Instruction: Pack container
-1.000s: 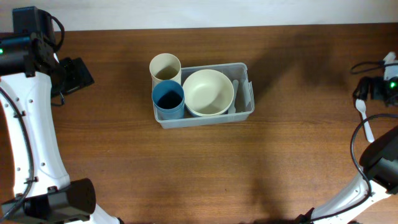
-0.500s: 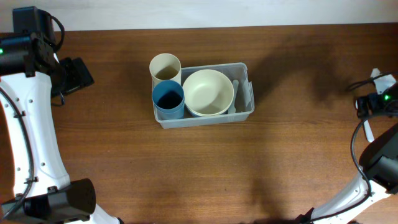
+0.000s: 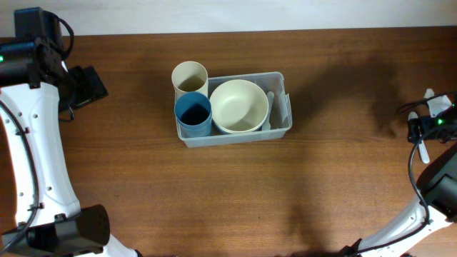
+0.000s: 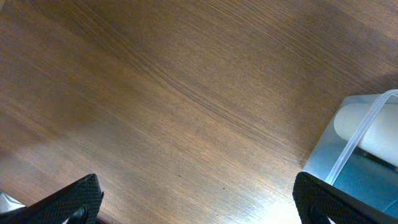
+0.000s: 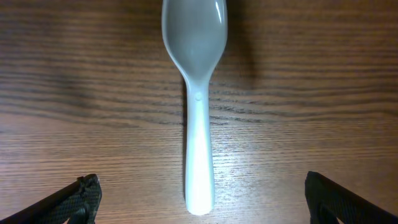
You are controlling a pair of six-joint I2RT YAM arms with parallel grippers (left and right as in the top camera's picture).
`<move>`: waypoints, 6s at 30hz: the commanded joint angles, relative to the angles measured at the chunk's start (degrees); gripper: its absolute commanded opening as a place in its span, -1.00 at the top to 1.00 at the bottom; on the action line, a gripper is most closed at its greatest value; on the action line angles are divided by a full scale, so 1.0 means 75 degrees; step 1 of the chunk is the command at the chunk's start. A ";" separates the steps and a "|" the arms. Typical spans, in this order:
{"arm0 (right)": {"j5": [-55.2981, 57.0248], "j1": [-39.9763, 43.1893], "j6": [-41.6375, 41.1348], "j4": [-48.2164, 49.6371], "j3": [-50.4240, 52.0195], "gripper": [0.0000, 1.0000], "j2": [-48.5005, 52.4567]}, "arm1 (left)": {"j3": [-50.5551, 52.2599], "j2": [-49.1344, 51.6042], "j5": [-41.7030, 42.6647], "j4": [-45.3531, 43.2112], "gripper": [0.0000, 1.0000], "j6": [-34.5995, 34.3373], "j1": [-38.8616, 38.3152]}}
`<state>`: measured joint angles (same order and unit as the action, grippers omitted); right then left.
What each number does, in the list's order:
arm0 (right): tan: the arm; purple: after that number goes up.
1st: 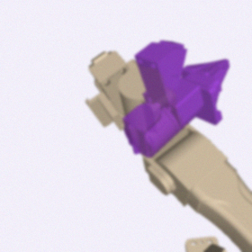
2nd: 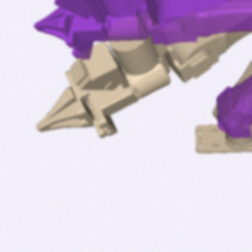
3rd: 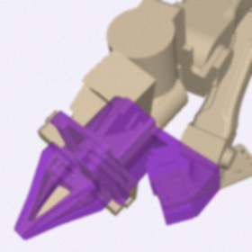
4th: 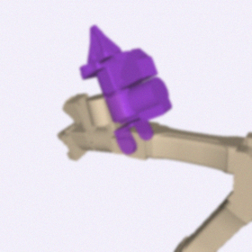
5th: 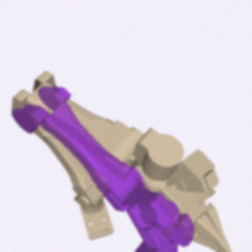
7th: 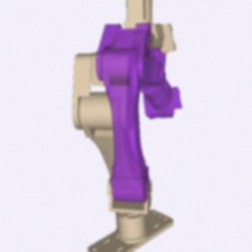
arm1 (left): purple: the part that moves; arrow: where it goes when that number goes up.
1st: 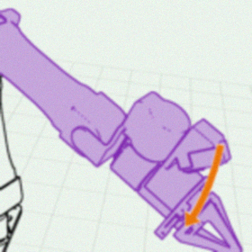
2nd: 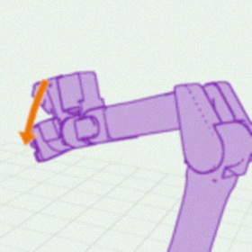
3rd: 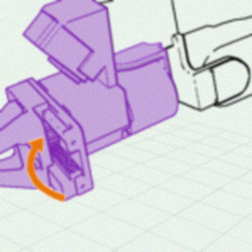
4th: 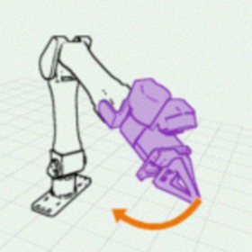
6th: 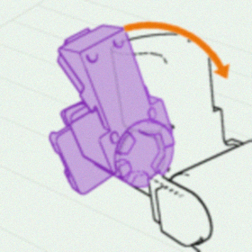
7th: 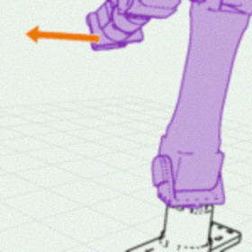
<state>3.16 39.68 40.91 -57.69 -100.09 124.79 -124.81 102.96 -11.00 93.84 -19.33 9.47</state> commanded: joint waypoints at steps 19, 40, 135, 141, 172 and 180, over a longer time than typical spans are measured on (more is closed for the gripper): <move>-0.0536 0.0114 0.0259 0.0358 0.0076 -0.98 0.0813 | -0.0128 -0.0189 -0.0082 0.0012 -1.00 -0.0076 0.0023; -0.0536 -0.0047 -0.0769 0.0233 -0.0163 0.92 0.0810 | -0.0128 -0.0187 -0.0082 0.0012 -1.00 -0.0076 0.0023; -0.1874 -0.5968 -0.5689 -0.5286 -0.7257 -0.98 -0.2352 | -0.0128 -0.0187 -0.0082 0.0012 -1.00 -0.0076 0.0023; -0.1932 -0.6668 -0.5724 -0.5286 -0.5047 -0.98 -0.4016 | -0.0128 -0.0187 -0.0082 0.0012 -1.00 -0.0076 0.0023; -0.0125 -0.7076 -0.5776 -0.4677 -0.1597 -0.98 -0.7752 | -0.0128 -0.0187 -0.0082 0.0012 -1.00 -0.0076 0.0023; -0.0128 -0.6120 -0.5671 -0.0650 0.3366 -0.97 -1.0724 | -0.0128 -0.0187 -0.0082 0.0012 -1.00 -0.0076 0.0023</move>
<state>0.89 -8.25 -2.11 -67.70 -85.03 50.30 -124.84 102.96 -11.00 93.91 -19.33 9.47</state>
